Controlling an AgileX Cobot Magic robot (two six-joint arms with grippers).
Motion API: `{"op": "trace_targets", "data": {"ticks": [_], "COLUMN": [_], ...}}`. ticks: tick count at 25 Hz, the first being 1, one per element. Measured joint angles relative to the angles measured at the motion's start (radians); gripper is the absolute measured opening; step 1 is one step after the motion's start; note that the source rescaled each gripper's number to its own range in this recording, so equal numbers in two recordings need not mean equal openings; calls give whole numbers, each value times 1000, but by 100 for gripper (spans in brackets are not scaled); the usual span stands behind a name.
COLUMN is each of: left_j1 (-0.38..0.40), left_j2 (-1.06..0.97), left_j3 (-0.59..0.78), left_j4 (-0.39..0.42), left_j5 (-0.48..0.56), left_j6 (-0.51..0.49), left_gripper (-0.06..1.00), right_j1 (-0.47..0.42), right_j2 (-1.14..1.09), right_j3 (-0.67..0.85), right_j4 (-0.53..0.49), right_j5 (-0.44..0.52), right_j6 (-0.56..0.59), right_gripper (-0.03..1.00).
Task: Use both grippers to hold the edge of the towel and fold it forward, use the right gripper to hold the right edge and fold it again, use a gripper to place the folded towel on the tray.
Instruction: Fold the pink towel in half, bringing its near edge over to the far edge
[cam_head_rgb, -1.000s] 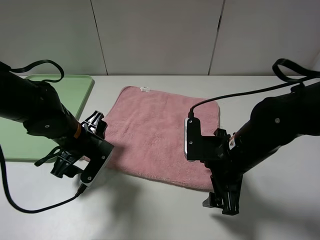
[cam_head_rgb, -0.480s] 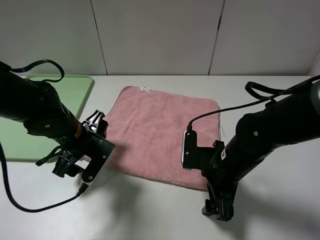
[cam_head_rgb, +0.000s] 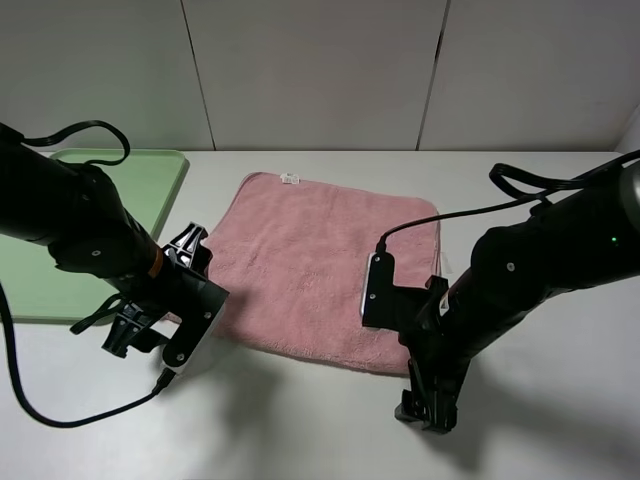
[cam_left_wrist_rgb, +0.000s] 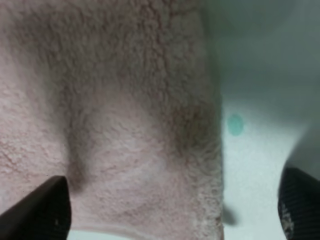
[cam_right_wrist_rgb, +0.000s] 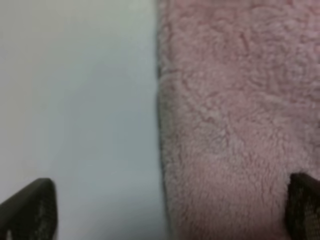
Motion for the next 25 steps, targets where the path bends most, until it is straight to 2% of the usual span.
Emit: {"op": "trace_targets", "data": {"ticks": [17, 25], "left_j1": [0, -5], "left_j2": [19, 25], "left_j3": [20, 23], "left_j4": [10, 1], "left_j5": [8, 52], "left_j6": [0, 0], "left_gripper": [76, 51], "right_j1": [0, 0], "right_j2": [1, 1], "right_j3": [0, 0], "right_j4": [-1, -11], "right_j5": [-9, -21], "right_j6": [3, 3], "right_gripper": [99, 70]}}
